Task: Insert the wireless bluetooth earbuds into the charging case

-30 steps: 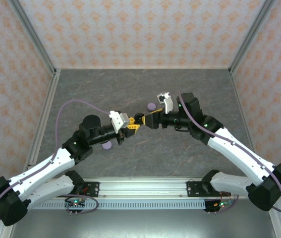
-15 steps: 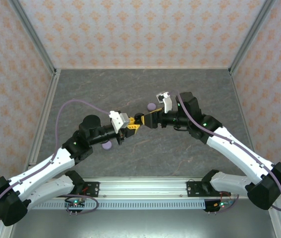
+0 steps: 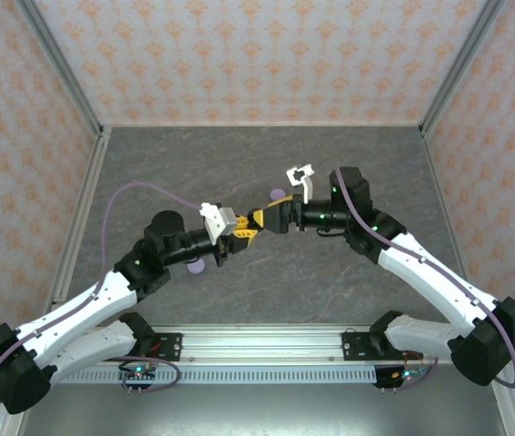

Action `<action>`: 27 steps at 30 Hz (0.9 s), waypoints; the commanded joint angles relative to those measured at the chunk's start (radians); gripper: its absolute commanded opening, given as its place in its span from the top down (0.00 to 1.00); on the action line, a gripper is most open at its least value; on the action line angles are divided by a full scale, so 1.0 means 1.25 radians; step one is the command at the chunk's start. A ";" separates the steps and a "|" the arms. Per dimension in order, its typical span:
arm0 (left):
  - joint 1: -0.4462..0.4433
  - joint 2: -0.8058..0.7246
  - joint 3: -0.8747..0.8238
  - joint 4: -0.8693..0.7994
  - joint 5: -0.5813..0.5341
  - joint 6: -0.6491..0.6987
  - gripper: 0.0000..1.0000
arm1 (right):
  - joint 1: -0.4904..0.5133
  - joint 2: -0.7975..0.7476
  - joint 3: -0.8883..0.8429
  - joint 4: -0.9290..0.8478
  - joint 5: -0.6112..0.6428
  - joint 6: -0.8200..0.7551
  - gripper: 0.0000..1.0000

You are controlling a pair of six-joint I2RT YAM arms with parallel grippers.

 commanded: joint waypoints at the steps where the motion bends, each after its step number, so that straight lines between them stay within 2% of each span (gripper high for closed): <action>1: -0.007 0.011 0.006 0.043 0.024 -0.014 1.00 | -0.001 0.002 -0.014 0.107 -0.084 0.043 0.07; 9: -0.007 0.025 0.014 0.031 0.021 -0.014 1.00 | 0.003 -0.023 -0.010 0.153 -0.143 0.053 0.26; 15: -0.007 0.024 0.013 0.021 0.016 -0.013 1.00 | 0.002 -0.073 -0.006 0.084 -0.119 -0.006 0.34; 19: -0.007 0.021 0.012 0.017 0.013 -0.013 1.00 | 0.001 -0.096 -0.016 0.034 -0.069 -0.032 0.33; 21: -0.007 0.022 0.013 0.014 0.004 -0.015 1.00 | 0.001 -0.099 -0.008 -0.013 -0.026 -0.055 0.32; 23: -0.007 0.024 0.017 0.000 -0.009 -0.019 1.00 | 0.001 -0.104 0.015 -0.100 0.062 -0.093 0.31; 27: -0.007 0.044 0.025 -0.041 -0.086 -0.048 1.00 | -0.001 -0.124 0.046 -0.230 0.358 -0.121 0.24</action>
